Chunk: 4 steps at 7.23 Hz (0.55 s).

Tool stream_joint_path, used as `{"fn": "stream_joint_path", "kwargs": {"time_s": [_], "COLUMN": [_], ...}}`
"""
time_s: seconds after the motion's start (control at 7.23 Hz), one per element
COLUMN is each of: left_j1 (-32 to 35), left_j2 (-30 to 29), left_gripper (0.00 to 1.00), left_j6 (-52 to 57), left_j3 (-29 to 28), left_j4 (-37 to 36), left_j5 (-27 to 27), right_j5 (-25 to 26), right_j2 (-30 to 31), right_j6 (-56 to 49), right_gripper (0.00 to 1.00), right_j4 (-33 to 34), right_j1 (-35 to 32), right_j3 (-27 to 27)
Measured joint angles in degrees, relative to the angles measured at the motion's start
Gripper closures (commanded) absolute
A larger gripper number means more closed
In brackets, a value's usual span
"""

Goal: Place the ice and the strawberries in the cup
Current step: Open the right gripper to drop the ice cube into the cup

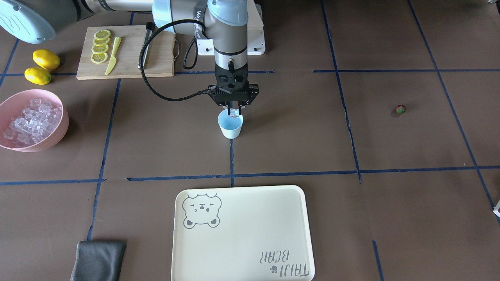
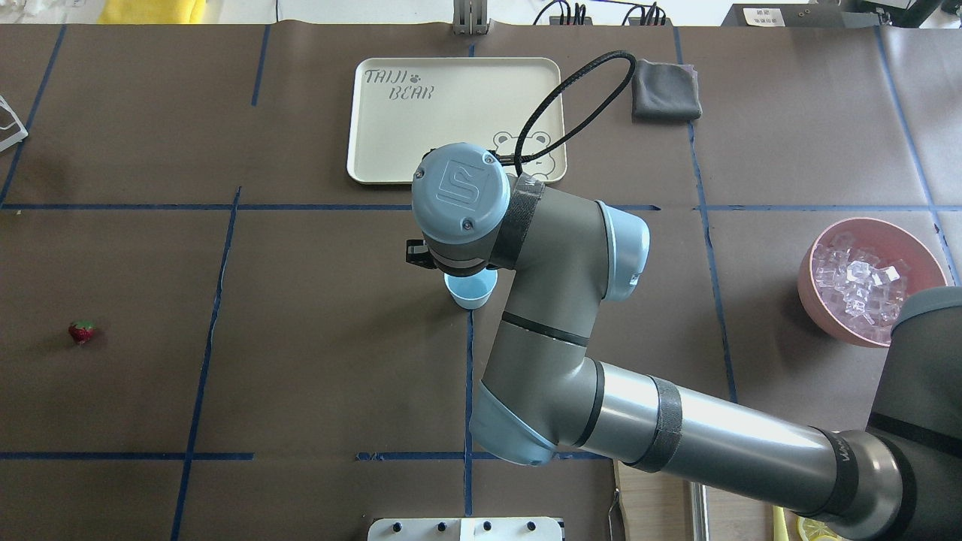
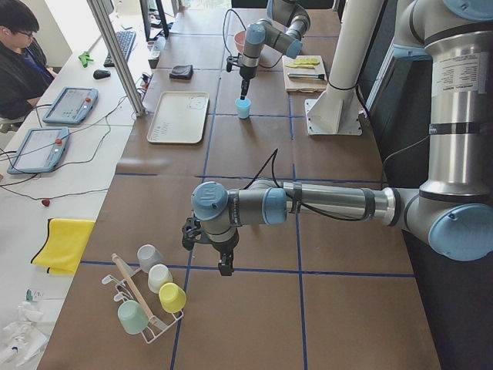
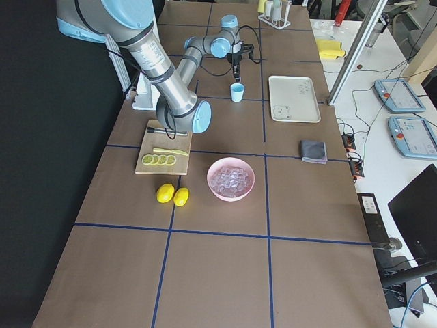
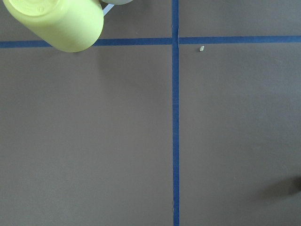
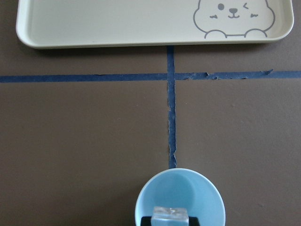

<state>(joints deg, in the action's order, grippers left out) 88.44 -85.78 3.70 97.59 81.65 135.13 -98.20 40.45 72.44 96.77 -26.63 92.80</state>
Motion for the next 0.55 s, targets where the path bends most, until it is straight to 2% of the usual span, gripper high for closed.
{"fn": "stream_joint_path", "kwargs": {"time_s": [0.14, 0.55], "left_j1": [0.0, 0.0], "left_j2": [0.0, 0.0], "left_gripper": [0.0, 0.0], "left_j6": [0.0, 0.1], "left_j3": [0.0, 0.0], "left_j4": [0.0, 0.0], "left_j5": [0.0, 0.0], "right_j5": [0.0, 0.0], "right_j2": [0.3, 0.4], "right_j6": [-0.1, 0.1], "right_gripper": [0.02, 0.0], "right_j4": [0.0, -0.3], "right_j1": [0.0, 0.1], "right_j3": [0.0, 0.0]}}
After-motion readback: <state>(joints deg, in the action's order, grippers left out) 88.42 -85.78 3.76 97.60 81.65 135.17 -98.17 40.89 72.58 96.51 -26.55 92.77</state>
